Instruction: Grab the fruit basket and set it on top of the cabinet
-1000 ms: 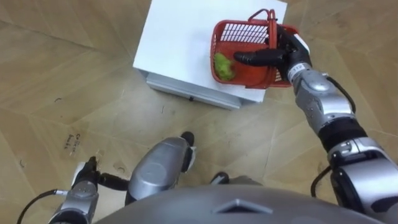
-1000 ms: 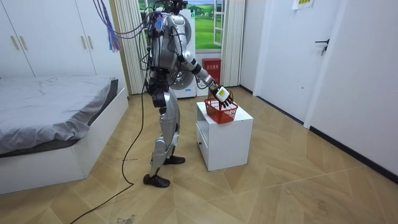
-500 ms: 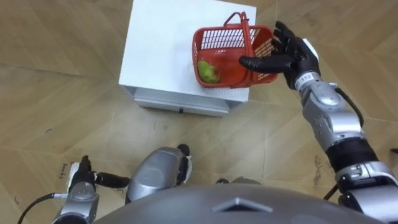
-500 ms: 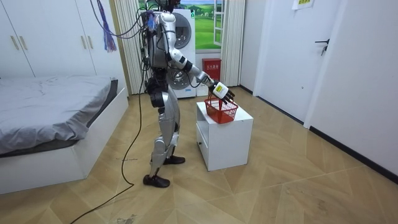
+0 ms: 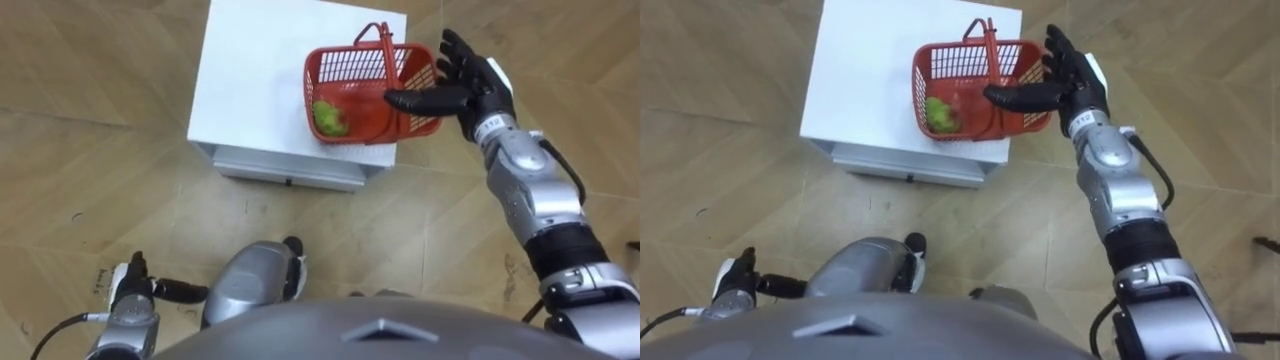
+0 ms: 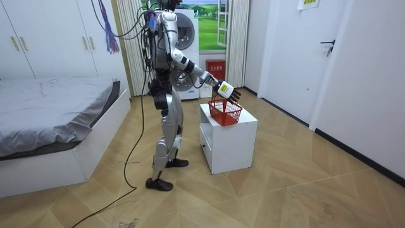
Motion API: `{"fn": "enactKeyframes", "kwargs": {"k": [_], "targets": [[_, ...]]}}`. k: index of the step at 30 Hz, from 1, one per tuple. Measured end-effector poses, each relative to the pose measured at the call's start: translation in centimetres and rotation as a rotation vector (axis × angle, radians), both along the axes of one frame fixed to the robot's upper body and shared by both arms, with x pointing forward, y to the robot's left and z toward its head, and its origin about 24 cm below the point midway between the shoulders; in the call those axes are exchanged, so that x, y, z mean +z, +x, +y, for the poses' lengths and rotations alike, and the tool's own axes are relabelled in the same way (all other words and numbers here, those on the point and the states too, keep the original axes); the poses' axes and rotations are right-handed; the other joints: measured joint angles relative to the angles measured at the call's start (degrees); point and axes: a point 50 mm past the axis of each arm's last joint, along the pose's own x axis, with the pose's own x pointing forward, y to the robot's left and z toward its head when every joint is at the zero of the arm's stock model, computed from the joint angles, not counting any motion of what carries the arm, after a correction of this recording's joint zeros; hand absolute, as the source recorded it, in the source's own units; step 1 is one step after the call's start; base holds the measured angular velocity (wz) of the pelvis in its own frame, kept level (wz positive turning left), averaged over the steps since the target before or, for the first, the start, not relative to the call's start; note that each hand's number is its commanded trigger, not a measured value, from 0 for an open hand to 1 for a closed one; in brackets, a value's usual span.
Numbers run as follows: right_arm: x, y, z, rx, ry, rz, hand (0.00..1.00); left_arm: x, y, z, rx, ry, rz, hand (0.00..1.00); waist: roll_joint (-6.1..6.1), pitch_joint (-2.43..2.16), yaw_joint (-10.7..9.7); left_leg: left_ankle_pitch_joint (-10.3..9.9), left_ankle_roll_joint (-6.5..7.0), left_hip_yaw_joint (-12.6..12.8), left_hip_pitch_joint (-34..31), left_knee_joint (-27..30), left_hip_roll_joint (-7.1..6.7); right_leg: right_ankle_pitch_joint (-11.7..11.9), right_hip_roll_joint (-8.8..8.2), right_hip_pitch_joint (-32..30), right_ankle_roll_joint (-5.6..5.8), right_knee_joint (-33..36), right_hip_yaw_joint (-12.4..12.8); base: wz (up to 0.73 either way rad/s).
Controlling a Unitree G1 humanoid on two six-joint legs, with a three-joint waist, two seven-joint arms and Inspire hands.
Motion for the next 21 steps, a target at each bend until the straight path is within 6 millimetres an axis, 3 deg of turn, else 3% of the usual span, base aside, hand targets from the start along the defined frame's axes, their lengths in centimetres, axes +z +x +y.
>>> {"fn": "enactKeyframes", "kwargs": {"k": [5,11,14,21], "targets": [[0.7,-0.2,-1.2,-0.082,-0.025,-0.036,0.00,0.0,-0.3,0.1,0.010,0.024,0.007,0.00,0.02,0.00,-0.7,0.1,-0.08,0.4,1.1,-1.0,-0.01,0.4,0.22,1.7,-0.01,-2.8,0.0,-0.05],[1.1,-1.0,-2.6,-0.194,-0.084,-0.073,0.00,0.1,-0.2,0.1,0.009,0.034,0.004,0.00,0.68,-0.23,-3.3,0.3,-0.44,0.3,2.0,-1.5,-0.04,0.6,0.44,2.9,-0.04,-4.3,0.0,0.01],[-0.2,-3.0,-4.0,-0.270,-0.138,-0.019,0.00,0.2,0.2,-0.1,0.038,0.040,-0.026,0.00,1.59,-0.73,-4.0,0.3,-0.47,0.7,2.9,-2.3,-0.06,0.6,0.29,3.2,-0.02,-4.6,0.0,-0.06],[-6.7,-10.5,-6.7,-0.409,-0.230,0.332,0.00,0.3,0.2,-0.1,0.055,0.052,-0.061,0.00,2.10,-0.57,-5.8,0.7,-1.07,0.8,8.5,-5.4,-0.15,0.6,0.18,7.3,-0.01,-4.9,0.1,-0.03]]}}
